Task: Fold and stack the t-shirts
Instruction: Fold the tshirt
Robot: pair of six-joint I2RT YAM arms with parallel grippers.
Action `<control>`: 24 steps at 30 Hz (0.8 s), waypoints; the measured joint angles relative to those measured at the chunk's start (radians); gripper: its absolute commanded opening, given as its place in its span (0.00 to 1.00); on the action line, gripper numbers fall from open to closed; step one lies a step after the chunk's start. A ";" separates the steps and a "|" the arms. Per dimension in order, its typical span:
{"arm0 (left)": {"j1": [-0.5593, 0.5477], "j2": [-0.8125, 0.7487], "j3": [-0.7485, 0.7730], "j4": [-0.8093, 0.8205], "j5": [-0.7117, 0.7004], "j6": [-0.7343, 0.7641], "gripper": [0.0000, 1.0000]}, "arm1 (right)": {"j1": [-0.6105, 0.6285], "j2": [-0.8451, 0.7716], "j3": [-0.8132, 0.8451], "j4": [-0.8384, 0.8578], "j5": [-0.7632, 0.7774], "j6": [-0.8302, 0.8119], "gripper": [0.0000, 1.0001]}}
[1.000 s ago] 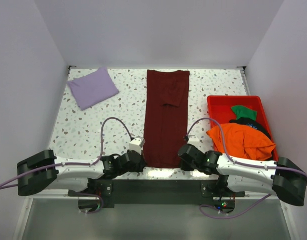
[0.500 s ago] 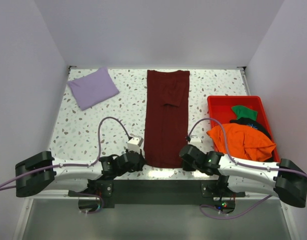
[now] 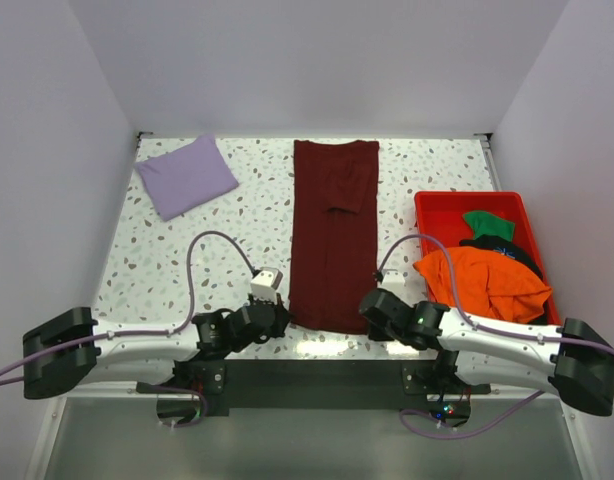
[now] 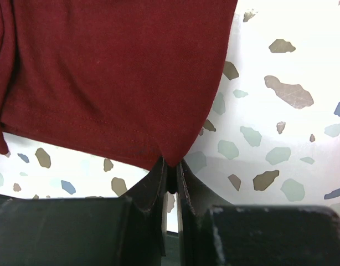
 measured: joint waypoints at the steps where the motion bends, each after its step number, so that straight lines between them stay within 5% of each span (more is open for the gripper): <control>1: 0.000 -0.008 0.000 0.000 -0.002 0.003 0.00 | 0.000 0.000 0.002 -0.003 0.001 0.000 0.00; 24: 0.073 -0.012 0.010 0.103 -0.063 0.160 0.00 | 0.000 -0.042 0.146 -0.056 0.162 -0.090 0.00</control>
